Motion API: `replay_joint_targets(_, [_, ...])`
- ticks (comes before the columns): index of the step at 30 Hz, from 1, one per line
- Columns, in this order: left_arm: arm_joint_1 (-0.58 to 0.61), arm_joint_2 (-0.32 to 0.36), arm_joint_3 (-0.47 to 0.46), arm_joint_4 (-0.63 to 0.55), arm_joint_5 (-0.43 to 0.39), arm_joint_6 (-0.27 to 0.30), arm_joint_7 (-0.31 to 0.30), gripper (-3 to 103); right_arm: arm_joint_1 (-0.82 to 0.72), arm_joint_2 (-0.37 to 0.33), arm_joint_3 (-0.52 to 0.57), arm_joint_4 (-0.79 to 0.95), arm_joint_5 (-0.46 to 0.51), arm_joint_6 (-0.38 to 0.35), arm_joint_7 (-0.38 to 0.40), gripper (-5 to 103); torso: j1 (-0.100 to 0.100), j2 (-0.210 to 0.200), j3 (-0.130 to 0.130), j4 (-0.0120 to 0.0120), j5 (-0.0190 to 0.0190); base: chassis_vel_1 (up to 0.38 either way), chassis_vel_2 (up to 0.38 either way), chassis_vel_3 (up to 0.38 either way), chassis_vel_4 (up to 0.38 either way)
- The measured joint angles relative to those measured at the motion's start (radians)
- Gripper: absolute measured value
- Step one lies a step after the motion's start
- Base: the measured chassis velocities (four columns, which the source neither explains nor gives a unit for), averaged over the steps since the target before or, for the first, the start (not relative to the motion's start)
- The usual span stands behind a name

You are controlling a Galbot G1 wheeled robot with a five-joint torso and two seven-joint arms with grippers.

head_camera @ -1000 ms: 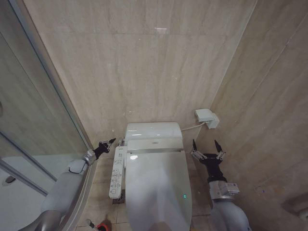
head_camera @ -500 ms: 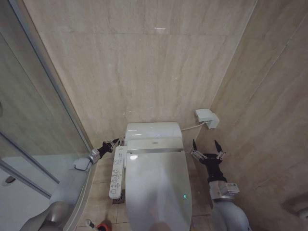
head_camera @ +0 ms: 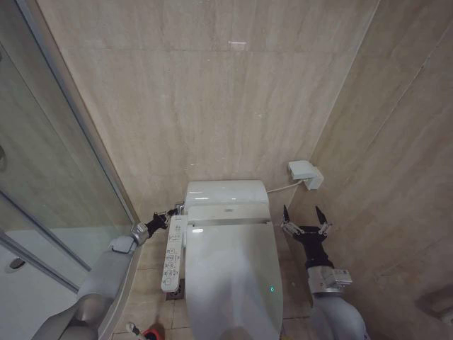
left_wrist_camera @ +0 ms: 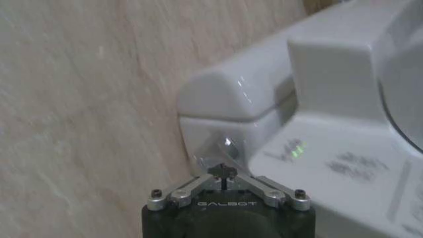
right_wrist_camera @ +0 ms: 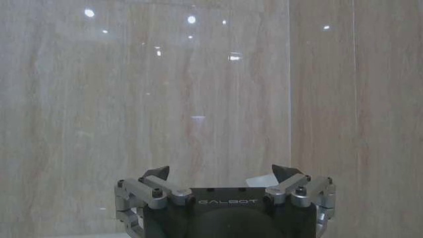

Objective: Open the toilet lid, clean the toilet bowl with a toilet brush, close the toilet lid, and flush.

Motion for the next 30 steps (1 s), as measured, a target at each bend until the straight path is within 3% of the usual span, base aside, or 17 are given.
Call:
replay_joint_targets(22, [-0.013, -0.007, -0.018, 0.02, 0.001, -0.007, -0.02, 0, 0.0, 0.0, 0.0, 0.0, 0.0, 0.0, 0.0, 100, 0.0, 0.0, 0.0, 0.0003, 0.0002, 0.0, 0.0, 0.0, 0.0])
replay_joint_targets(30, [-0.014, -0.013, -0.016, 0.027, 0.002, -0.012, -0.019, 0, 0.0, 0.0, 0.0, 0.0, 0.0, 0.0, 0.0, 100, 0.0, 0.0, 0.0, -0.0006, 0.0, 0.0, 0.0, 0.0, 0.0])
